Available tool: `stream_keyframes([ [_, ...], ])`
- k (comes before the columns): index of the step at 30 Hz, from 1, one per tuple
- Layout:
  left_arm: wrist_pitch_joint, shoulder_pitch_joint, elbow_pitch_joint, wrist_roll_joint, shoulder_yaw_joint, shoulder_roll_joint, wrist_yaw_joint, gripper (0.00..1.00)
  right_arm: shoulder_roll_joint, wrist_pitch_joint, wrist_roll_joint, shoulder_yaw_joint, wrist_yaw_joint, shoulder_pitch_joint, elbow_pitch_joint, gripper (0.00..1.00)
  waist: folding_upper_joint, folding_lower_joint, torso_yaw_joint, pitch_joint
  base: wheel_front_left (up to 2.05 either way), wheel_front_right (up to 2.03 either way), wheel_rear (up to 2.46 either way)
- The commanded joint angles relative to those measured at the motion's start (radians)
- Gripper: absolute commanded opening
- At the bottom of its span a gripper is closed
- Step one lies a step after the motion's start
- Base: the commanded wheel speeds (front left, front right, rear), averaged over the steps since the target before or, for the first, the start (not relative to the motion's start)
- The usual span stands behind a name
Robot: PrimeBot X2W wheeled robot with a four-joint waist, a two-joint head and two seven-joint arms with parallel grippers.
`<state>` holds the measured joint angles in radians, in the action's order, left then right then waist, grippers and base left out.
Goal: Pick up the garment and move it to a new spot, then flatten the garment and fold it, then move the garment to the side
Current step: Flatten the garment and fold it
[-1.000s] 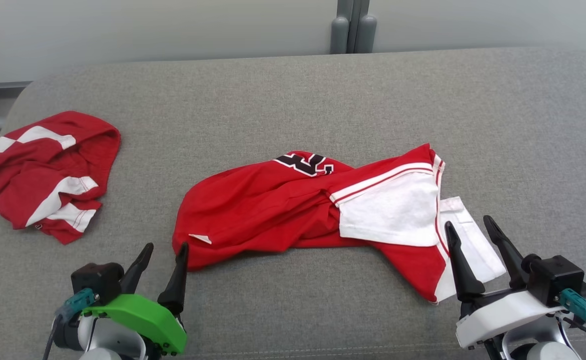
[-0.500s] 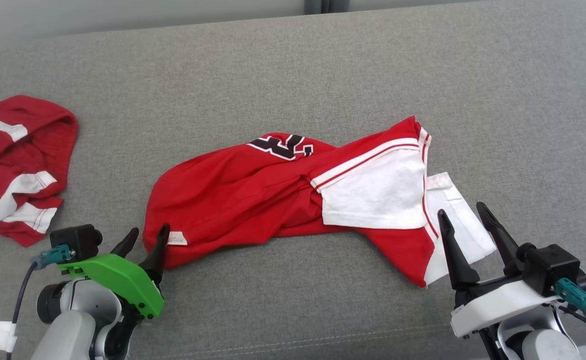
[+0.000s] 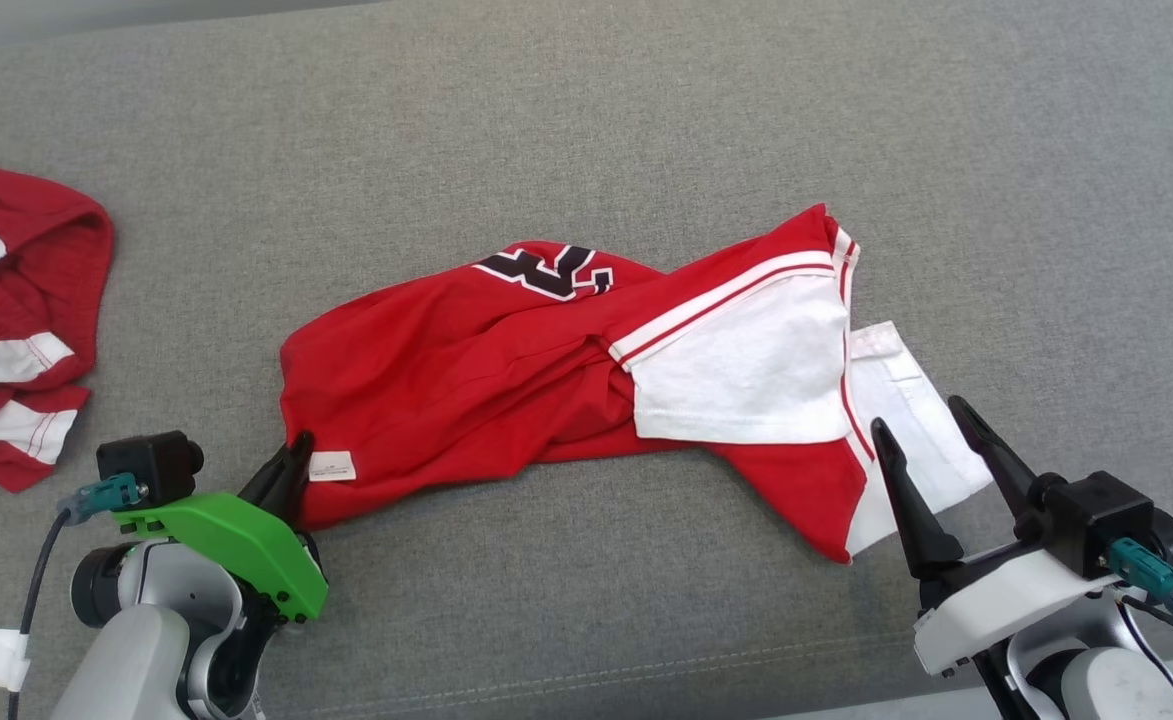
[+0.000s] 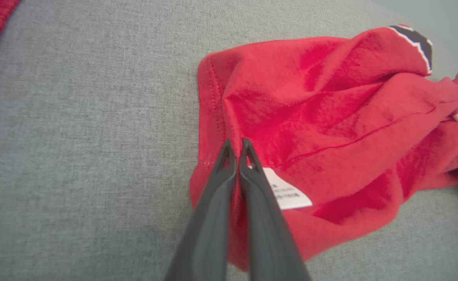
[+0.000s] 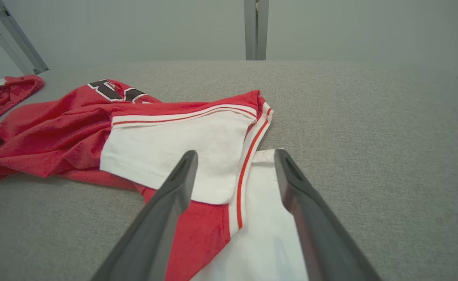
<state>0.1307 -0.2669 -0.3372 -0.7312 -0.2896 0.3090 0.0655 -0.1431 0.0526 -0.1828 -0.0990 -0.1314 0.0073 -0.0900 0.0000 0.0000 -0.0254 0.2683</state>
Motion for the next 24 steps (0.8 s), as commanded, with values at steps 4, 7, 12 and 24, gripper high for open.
stream_keyframes([
  [4, -0.006, -0.018, 0.014, 0.013, -0.002, 0.009, -0.012, 0.00, -0.057, -0.054, -0.008, -0.035, 0.001, 0.003, -0.013, 1.00, 0.0000, 0.0000, 0.005, 0.011, 0.00, 0.00, 0.00],
  [7, -0.007, -0.020, 0.019, 0.013, -0.005, 0.007, -0.014, 0.00, -0.104, -0.090, -0.006, -0.069, 0.001, -0.002, -0.006, 1.00, 0.0000, 0.0000, 0.006, 0.018, 0.00, 0.00, 0.00],
  [12, -0.010, -0.030, 0.024, 0.015, -0.009, 0.004, -0.015, 0.00, -0.162, -0.113, 0.036, -0.110, 0.001, -0.040, 0.024, 1.00, 0.0000, 0.0000, 0.009, 0.039, 0.00, 0.00, 0.00],
  [24, -0.026, -0.069, 0.018, 0.017, -0.017, -0.005, -0.009, 0.00, -0.223, -0.103, 0.174, -0.196, 0.001, -0.171, 0.134, 1.00, 0.0000, 0.0000, 0.031, 0.106, 0.00, 0.00, 0.00],
])
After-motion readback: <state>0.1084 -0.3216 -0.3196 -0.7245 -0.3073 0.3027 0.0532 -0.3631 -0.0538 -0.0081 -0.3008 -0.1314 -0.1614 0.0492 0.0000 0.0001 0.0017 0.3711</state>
